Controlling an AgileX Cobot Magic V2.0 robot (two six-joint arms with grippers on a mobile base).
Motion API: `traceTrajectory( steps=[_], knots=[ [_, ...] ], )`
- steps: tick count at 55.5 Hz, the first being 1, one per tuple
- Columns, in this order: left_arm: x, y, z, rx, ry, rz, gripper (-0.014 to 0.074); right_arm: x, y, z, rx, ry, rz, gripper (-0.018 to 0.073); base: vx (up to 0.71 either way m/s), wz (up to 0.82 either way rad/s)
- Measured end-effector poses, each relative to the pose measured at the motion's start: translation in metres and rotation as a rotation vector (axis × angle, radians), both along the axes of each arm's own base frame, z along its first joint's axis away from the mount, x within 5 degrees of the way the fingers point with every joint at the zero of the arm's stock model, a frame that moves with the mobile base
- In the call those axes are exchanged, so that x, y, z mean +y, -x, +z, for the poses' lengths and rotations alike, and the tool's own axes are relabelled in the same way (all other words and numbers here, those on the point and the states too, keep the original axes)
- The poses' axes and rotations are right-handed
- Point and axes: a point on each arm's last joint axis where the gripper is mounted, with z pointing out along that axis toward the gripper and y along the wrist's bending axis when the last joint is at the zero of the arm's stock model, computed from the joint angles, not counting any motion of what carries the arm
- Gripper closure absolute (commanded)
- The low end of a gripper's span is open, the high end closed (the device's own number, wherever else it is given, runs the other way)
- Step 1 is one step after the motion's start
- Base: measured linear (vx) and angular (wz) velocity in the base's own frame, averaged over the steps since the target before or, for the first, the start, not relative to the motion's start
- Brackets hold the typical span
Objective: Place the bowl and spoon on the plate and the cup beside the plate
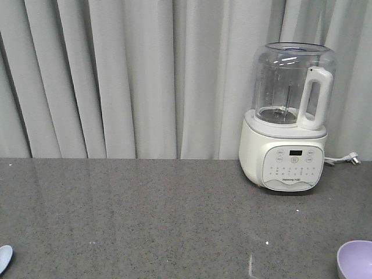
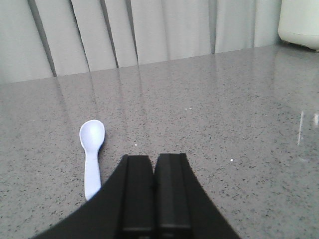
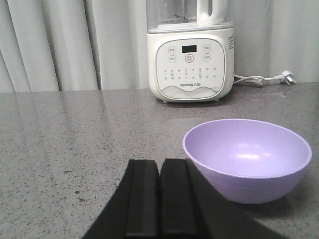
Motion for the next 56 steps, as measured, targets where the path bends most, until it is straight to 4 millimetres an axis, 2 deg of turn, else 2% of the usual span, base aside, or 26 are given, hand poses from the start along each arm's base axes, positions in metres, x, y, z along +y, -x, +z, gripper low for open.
traceTrajectory(
  steps=[21, 27, 30, 34, 38, 43, 46, 50, 53, 56],
  knots=[
    [0.000, 0.000, 0.002, -0.014, 0.006, 0.000, 0.0596, 0.000, 0.000, 0.003, -0.032, -0.003, 0.003, 0.0565, 0.00, 0.00],
    [-0.001, 0.000, 0.012, -0.102, 0.144, -0.003, 0.0596, 0.001, 0.001, 0.014, -0.152, -0.016, 0.013, 0.0565, 0.00, 0.00],
    [0.000, 0.002, 0.027, -0.156, 0.257, -0.007, 0.0596, 0.001, 0.002, 0.023, -0.197, -0.019, 0.015, 0.0565, 0.00, 0.00],
    [0.000, 0.006, 0.050, -0.226, 0.313, -0.017, 0.0596, 0.000, 0.007, 0.048, -0.255, -0.025, 0.013, 0.0565, 0.00, 0.00],
    [0.002, 0.015, 0.087, -0.329, 0.305, -0.029, 0.0596, -0.001, 0.017, 0.088, -0.323, -0.023, 0.007, 0.0565, 0.00, 0.00],
    [0.003, 0.020, 0.140, -0.416, 0.247, -0.030, 0.0596, -0.002, 0.025, 0.149, -0.394, 0.039, -0.009, 0.0565, 0.00, 0.00],
    [0.002, 0.015, 0.169, -0.441, 0.218, -0.027, 0.0596, -0.002, 0.020, 0.174, -0.399, 0.077, -0.017, 0.0565, 0.00, 0.00],
    [-0.001, 0.000, 0.195, -0.423, 0.178, -0.021, 0.0596, 0.000, 0.002, 0.201, -0.376, 0.104, -0.019, 0.0565, 0.00, 0.00],
    [-0.004, -0.017, 0.206, -0.389, 0.143, -0.016, 0.0596, 0.002, -0.014, 0.210, -0.339, 0.111, -0.018, 0.0565, 0.00, 0.00],
    [-0.006, -0.032, 0.208, -0.338, 0.125, -0.014, 0.0596, 0.004, -0.032, 0.211, -0.281, 0.117, -0.014, 0.0565, 0.00, 0.00]
  ],
)
